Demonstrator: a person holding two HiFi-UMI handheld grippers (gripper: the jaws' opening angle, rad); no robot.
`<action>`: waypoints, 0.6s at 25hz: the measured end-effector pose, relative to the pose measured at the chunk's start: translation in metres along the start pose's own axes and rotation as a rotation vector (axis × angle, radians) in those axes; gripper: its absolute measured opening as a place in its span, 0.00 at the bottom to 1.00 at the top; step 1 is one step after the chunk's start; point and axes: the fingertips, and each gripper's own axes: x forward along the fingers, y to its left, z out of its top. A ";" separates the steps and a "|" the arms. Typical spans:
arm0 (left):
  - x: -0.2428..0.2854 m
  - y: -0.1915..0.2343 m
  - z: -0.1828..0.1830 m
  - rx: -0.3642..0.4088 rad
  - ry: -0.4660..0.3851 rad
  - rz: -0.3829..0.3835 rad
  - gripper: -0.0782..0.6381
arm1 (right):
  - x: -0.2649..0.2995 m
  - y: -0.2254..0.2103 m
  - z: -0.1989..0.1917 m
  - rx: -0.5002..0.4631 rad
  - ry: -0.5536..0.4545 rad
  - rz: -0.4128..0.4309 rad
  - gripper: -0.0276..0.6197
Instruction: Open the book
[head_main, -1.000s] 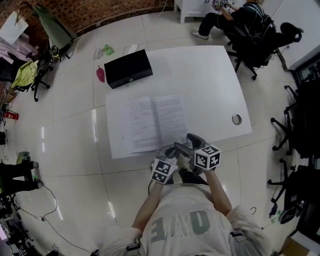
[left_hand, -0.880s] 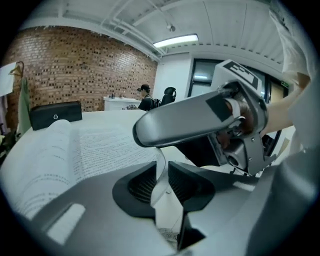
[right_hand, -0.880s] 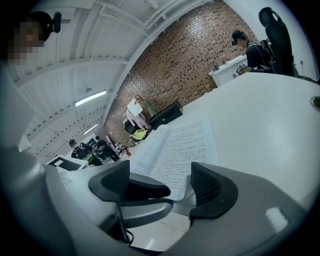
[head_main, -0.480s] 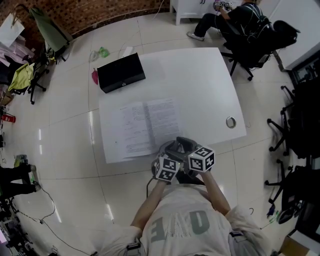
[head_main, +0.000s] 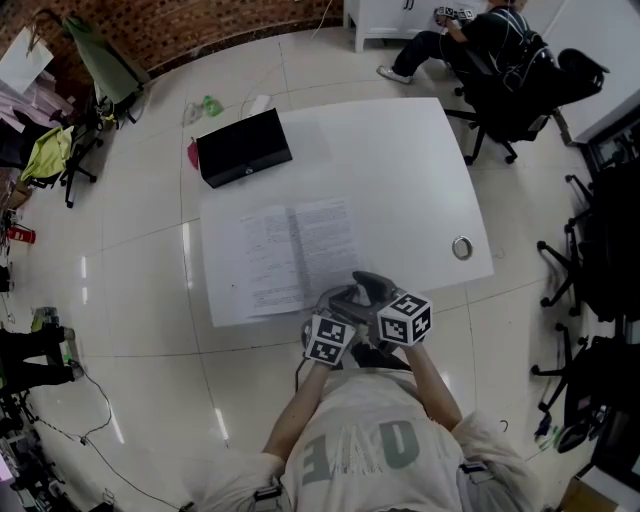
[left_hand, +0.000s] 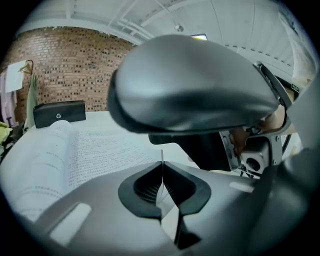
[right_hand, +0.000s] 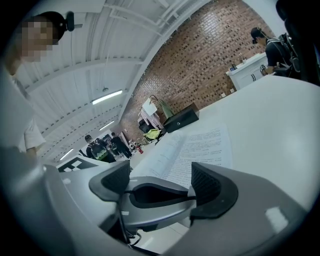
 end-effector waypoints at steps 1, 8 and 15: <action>-0.001 0.000 0.001 -0.002 -0.004 0.004 0.15 | -0.002 0.000 0.002 -0.005 -0.007 -0.001 0.64; -0.018 0.010 0.017 -0.010 -0.101 0.064 0.15 | -0.023 -0.021 0.023 -0.015 -0.120 -0.109 0.58; -0.076 0.042 0.053 0.003 -0.357 0.257 0.15 | -0.037 -0.047 0.029 -0.018 -0.169 -0.282 0.22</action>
